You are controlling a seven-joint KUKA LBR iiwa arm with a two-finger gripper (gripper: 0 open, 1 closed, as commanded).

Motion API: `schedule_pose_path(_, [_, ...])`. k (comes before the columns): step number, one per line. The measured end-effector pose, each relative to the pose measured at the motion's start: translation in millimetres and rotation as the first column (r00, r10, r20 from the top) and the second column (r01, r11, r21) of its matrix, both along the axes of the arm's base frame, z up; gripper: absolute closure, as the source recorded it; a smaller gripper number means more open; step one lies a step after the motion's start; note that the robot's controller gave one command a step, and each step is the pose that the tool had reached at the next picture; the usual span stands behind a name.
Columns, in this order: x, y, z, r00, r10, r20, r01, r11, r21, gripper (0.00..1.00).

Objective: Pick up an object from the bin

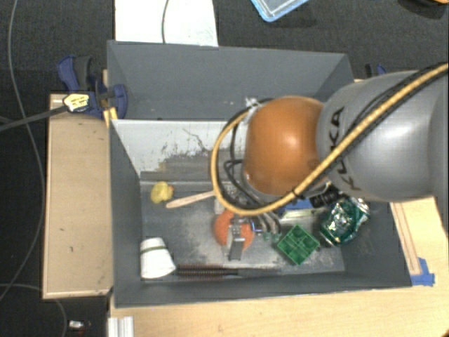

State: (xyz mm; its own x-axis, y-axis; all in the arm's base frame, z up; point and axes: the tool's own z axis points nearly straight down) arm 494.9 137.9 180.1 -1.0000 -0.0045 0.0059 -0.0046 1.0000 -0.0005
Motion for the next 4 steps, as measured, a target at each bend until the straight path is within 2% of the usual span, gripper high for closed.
schedule_pose_path(1, [1.7, -1, 4, 1.000, -0.006, 0.008, 0.006, 1.000, 0.002, 0.00])
schedule_pose_path(2, [-11.1, 3, -52, 1.000, 0.004, 0.010, -0.004, 1.000, 0.003, 0.00])
schedule_pose_path(3, [-12.3, 6, -78, 1.000, 0.021, 0.014, -0.021, 1.000, 0.003, 0.00])
schedule_pose_path(4, [38.1, -43, -103, 0.999, 0.034, 0.004, -0.034, 0.999, 0.002, 0.00])
